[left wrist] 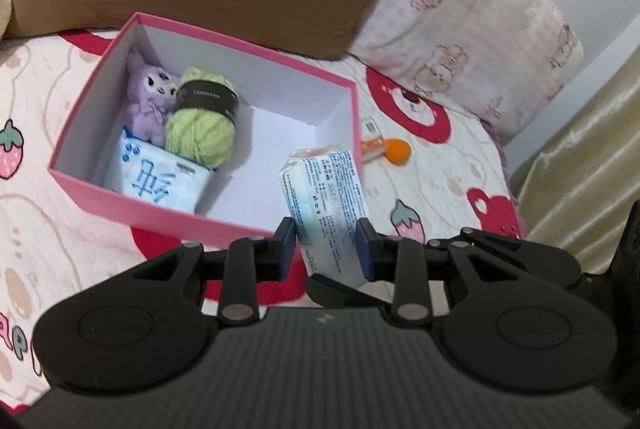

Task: Organize objects
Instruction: 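Carry the white tube with the left tool over the pink box, then lower the white tube into the box beside the yarn ball and open the left tool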

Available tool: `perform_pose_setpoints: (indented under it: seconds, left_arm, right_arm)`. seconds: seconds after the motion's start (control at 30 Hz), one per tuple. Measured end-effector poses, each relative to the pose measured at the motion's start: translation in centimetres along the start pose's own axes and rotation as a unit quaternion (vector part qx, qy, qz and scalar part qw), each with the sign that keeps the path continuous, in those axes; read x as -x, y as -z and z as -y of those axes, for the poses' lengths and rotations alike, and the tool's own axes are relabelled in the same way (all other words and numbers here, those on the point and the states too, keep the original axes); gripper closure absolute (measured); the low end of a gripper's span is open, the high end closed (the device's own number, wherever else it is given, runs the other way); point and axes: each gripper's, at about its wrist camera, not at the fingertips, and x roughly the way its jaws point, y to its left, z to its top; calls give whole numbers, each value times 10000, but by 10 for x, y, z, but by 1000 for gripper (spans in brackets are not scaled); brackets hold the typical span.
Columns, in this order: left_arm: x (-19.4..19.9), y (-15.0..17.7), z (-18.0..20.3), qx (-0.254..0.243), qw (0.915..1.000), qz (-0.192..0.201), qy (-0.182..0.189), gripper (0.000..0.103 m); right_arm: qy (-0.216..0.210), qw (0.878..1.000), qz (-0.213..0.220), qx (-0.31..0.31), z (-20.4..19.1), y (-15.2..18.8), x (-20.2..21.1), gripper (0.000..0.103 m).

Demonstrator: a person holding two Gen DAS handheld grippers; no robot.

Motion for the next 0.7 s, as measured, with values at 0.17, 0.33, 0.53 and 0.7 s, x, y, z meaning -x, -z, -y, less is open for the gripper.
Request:
perform_pose_setpoints:
  seconds: [0.17,0.33,0.53,0.7]
  left_arm:
    - [-13,-16,-11,113,9999,-22,20,72]
    - [-36,-33,-17,94,9999,-110,-42,72]
    - [-75,-58,-27,-8,9995,-183,-246,72]
    - [-106,-71,-46,170,9997,-134,-65,72]
  right_arm:
    - [-69,9999,89,-12,9,-9,-15,54]
    - [46,10000,28,-63,21,-19,-35,55]
    - [214,9987,-249,-391,40,-37,-73,55]
    - [475,9973,-397,-390,50,-48,-104,54]
